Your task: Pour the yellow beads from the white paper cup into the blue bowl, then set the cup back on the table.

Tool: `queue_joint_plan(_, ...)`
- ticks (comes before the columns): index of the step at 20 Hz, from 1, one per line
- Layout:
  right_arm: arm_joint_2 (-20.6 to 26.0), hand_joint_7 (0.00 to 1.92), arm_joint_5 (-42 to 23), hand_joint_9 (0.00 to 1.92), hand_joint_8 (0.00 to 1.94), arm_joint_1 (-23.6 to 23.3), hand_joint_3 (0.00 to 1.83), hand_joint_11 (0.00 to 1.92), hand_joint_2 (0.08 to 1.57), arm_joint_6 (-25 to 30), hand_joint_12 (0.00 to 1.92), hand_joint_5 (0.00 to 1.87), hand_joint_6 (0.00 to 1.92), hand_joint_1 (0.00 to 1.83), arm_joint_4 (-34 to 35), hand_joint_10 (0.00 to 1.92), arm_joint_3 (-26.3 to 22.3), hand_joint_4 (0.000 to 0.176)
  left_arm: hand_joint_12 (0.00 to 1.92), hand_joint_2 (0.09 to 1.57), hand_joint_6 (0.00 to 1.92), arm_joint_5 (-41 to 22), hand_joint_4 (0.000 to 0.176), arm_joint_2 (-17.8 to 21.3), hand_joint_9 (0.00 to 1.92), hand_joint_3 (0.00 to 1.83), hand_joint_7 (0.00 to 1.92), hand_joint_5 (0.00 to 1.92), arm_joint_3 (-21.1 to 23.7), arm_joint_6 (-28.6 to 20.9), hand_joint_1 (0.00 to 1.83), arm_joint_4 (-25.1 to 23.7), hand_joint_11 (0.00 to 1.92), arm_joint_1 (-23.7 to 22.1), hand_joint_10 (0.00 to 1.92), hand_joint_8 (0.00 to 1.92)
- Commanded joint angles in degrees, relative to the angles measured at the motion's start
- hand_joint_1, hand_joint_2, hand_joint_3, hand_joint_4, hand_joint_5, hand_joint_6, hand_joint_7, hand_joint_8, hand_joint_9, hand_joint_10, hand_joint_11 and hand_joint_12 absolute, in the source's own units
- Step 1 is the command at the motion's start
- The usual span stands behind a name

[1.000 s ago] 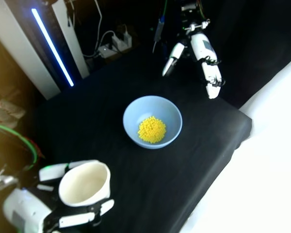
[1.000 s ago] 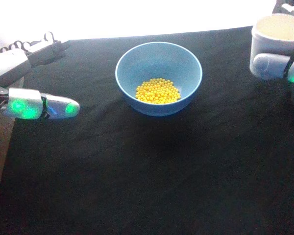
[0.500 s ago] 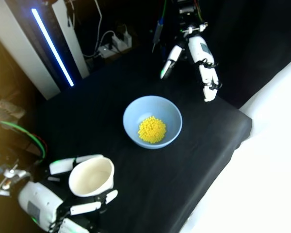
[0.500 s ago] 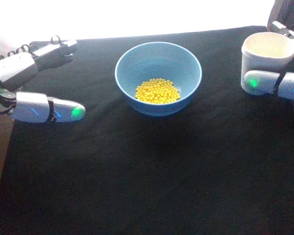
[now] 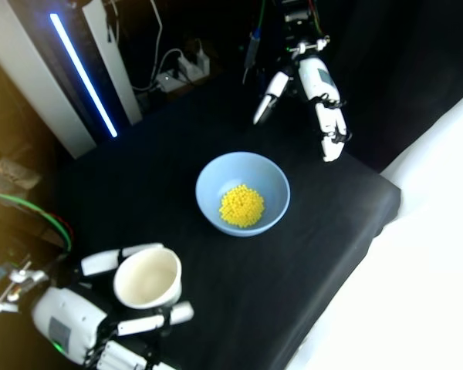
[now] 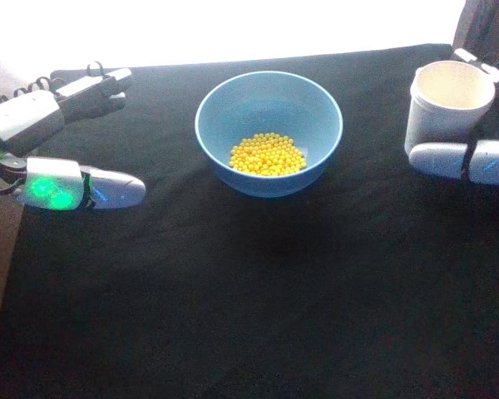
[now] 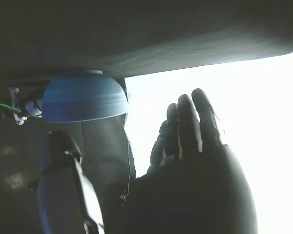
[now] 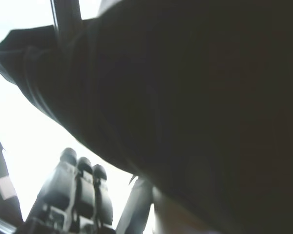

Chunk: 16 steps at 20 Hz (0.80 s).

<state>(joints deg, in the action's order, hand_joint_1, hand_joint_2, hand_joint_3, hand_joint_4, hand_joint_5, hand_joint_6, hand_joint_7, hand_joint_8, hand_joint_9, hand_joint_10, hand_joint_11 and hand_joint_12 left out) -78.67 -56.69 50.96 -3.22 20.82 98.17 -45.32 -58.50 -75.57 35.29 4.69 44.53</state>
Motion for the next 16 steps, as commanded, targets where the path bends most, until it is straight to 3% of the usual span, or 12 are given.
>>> queue_joint_plan(1,0.77,0.0,-6.69,0.0,0.0,-0.16,0.0,0.0,0.57,0.54,0.0,0.23,0.0,0.86,0.98,0.0,0.46,0.176,0.66,0.85,0.0,-7.2,0.0,0.09,0.26,0.0,0.23,0.02,-0.08,-0.57,0.56,0.99,0.0,-0.16,0.0,0.0)
queue_joint_plan(2,0.84,0.0,-6.67,0.0,0.0,-0.16,0.0,0.0,0.52,0.54,0.0,0.07,0.0,0.83,0.63,0.0,0.46,0.176,0.64,0.84,0.0,-7.33,0.0,0.08,0.26,0.0,0.22,0.02,0.05,-0.59,0.55,0.98,0.0,-0.01,0.01,0.01)
queue_joint_plan(4,1.06,0.0,-6.48,0.0,0.0,-0.16,0.0,0.0,0.58,0.54,0.0,0.0,0.0,0.91,0.23,0.0,0.54,0.176,0.65,0.83,0.0,-7.7,0.001,0.08,0.3,0.0,0.27,0.02,0.16,-0.59,0.58,0.92,0.0,0.03,0.01,0.01)
queue_joint_plan(5,1.23,0.0,-6.18,0.0,0.0,-0.16,0.0,0.0,0.61,0.53,0.0,0.0,0.0,0.93,-0.17,0.0,0.59,0.176,0.6,0.81,0.0,-7.88,0.013,0.08,0.27,0.0,0.27,0.02,0.25,-0.59,0.6,0.92,0.0,0.02,0.0,0.0)
queue_joint_plan(6,1.47,0.0,-5.89,0.0,0.0,-0.16,0.0,0.0,0.6,0.53,0.0,0.0,0.0,0.92,-0.58,0.0,0.61,0.176,0.59,0.8,0.0,-8.14,0.013,0.13,0.27,0.0,0.26,0.02,0.35,-0.59,0.6,0.92,0.0,0.01,0.0,0.0)
queue_joint_plan(8,2.07,0.0,-5.69,0.0,0.0,-0.16,0.0,0.0,0.6,0.53,0.0,0.0,0.0,0.89,-1.13,0.0,0.65,0.176,0.59,0.79,0.0,-8.48,0.004,0.24,0.24,0.0,0.22,0.03,0.46,-0.59,0.6,0.85,0.01,0.0,0.0,0.0)
queue_joint_plan(9,2.61,0.0,-5.7,0.0,0.0,-0.16,0.0,0.0,0.57,0.53,0.0,0.0,0.0,0.79,-1.38,0.0,0.63,0.176,0.6,0.78,0.0,-8.66,0.0,0.32,0.21,0.0,0.18,0.02,0.51,-0.59,0.59,0.73,0.01,0.01,0.0,0.0)
queue_joint_plan(10,3.16,0.0,-5.72,0.0,0.0,-0.16,0.0,0.0,0.57,0.53,0.0,0.0,0.0,0.79,-1.65,0.0,0.57,0.176,0.6,0.78,0.0,-8.87,0.0,0.47,0.21,0.0,0.18,0.02,0.63,-0.59,0.59,0.72,0.01,0.03,0.0,0.0)
queue_joint_plan(11,3.79,0.0,-5.73,0.0,0.0,-0.17,0.0,0.0,0.53,0.53,0.0,0.0,0.0,0.74,-2.2,0.0,0.37,0.176,0.74,0.78,0.0,-9.06,0.0,0.68,0.25,0.0,0.23,0.01,0.81,-0.59,0.53,0.72,0.0,0.08,0.0,0.0)
queue_joint_plan(15,7.5,0.0,-6.2,0.0,0.0,-0.18,0.0,0.0,0.47,-1.15,0.0,0.0,0.0,0.68,-5.03,0.0,-2.06,0.176,0.78,0.78,0.0,-10.35,0.0,1.55,0.25,0.0,0.19,0.0,1.64,-0.6,0.47,0.97,0.01,0.15,0.02,0.01)
queue_joint_plan(16,8.63,0.0,-6.95,0.0,0.0,-0.18,0.0,0.0,0.48,-2.0,0.0,0.0,0.0,0.76,-5.25,0.0,-3.12,0.176,0.77,0.78,0.0,-11.13,0.023,2.0,0.19,0.0,0.11,0.0,1.93,-0.61,0.47,1.38,0.0,0.2,0.0,0.0)
